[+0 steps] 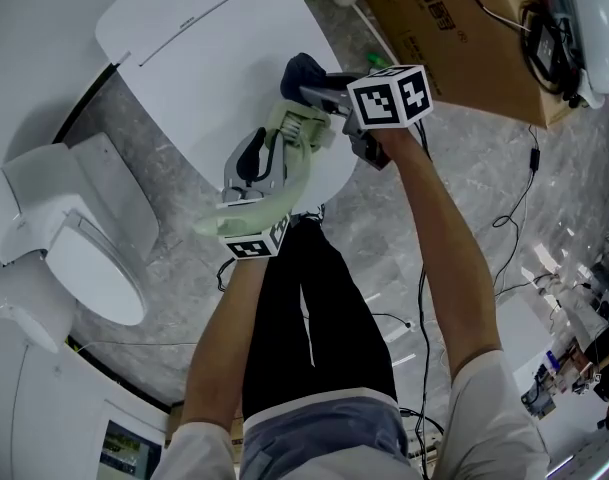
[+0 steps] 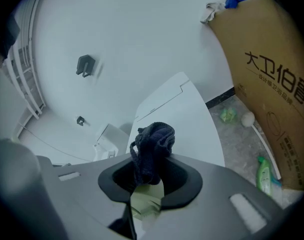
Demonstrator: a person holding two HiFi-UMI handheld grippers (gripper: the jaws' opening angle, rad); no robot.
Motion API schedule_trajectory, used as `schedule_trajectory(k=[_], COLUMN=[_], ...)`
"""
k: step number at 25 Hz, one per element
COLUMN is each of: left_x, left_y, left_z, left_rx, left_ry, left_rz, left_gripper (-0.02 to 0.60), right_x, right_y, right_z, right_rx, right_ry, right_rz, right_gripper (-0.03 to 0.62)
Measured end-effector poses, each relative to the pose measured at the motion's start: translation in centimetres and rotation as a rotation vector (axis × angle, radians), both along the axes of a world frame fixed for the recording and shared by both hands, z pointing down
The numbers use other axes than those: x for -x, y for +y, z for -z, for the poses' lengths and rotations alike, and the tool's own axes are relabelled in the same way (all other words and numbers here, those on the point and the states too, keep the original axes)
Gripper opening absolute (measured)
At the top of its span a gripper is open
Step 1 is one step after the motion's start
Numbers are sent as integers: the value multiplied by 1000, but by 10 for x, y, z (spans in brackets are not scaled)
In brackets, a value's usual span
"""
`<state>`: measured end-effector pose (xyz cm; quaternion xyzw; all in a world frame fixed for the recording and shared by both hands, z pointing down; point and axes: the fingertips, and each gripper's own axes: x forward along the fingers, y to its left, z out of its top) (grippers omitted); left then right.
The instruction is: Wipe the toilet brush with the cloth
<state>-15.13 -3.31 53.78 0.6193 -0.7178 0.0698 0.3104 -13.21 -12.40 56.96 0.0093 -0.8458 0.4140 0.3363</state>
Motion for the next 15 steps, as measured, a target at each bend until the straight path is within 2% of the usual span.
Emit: schedule_trajectory(k=[15], left_x=[0], left_y=[-1], left_z=[-1], left_rx=[18], left_ry=[-19], left_rz=[3], left_gripper=[0], right_x=[-10], right_y=[-3], right_z=[-12], right_rx=[3], right_ry=[11], right_rz=[-25], right_gripper=[89])
